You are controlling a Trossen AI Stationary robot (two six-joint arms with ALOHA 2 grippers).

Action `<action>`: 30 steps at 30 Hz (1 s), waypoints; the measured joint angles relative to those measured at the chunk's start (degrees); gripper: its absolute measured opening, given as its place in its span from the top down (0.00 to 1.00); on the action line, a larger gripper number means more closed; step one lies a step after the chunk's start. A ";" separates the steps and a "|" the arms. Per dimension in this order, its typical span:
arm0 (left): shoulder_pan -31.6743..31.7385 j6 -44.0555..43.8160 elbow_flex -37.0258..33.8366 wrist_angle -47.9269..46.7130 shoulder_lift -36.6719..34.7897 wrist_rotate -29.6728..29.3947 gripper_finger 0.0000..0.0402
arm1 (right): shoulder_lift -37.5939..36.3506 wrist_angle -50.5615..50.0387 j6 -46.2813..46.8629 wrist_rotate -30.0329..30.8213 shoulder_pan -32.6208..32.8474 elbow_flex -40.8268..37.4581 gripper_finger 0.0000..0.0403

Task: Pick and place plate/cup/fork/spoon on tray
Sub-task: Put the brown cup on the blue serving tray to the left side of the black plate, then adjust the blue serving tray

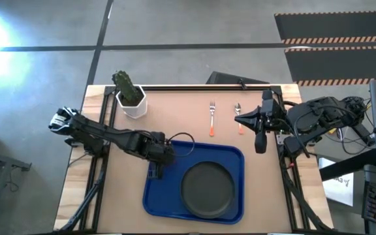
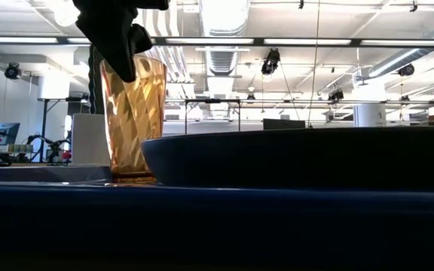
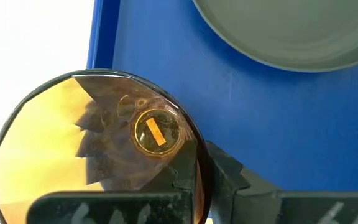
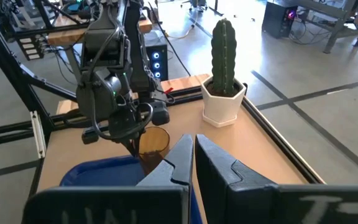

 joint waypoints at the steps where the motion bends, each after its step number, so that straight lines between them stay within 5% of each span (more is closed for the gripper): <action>1: 0.00 -0.04 0.00 -0.12 -0.24 0.04 0.98 | 0.00 -0.02 0.00 0.02 0.00 0.00 0.98; 14: 0.00 1.13 2.06 0.46 -1.83 -2.94 0.83 | 0.00 -0.04 0.00 -0.20 0.00 0.00 0.98; 30: -0.03 11.11 18.67 -0.22 -4.53 -10.69 0.81 | 0.94 -8.53 7.83 -4.22 0.00 0.00 0.98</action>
